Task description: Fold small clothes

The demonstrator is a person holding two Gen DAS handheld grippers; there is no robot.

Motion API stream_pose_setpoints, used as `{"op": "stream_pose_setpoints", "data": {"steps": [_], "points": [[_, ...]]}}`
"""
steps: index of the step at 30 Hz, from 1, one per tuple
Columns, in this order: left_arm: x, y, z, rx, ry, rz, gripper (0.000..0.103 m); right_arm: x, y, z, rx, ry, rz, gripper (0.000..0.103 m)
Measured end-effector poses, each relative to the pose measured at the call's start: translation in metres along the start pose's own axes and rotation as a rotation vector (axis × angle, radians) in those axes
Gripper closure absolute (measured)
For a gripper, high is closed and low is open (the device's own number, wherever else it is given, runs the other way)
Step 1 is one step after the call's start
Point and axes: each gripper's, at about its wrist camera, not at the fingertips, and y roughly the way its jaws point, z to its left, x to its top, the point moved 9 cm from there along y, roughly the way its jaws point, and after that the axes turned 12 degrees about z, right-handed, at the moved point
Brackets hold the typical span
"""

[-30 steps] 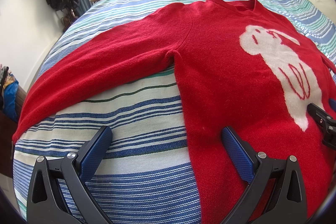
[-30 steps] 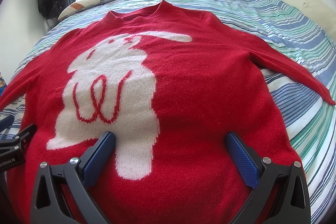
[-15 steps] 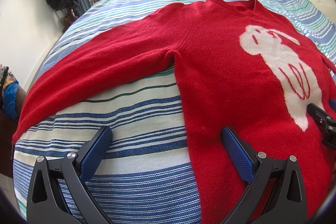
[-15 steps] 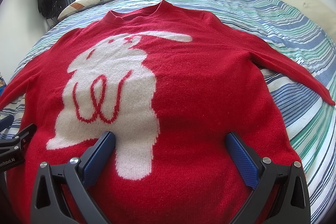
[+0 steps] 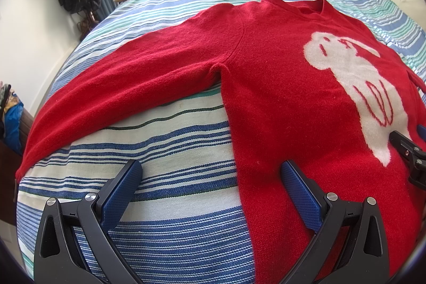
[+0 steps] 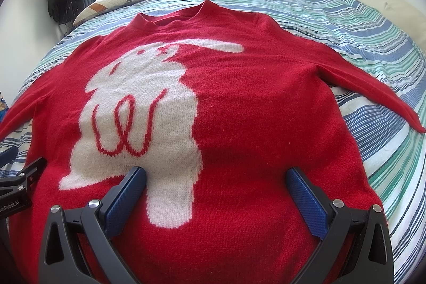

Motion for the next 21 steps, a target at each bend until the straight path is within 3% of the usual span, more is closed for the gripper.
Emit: {"op": "stream_pose_setpoints", "data": {"steps": [21], "points": [[0.0,0.0001,0.0,0.0,-0.001,0.001,0.0,0.0001,-0.0005,-0.0002,-0.008,-0.003,0.005,0.0]]}}
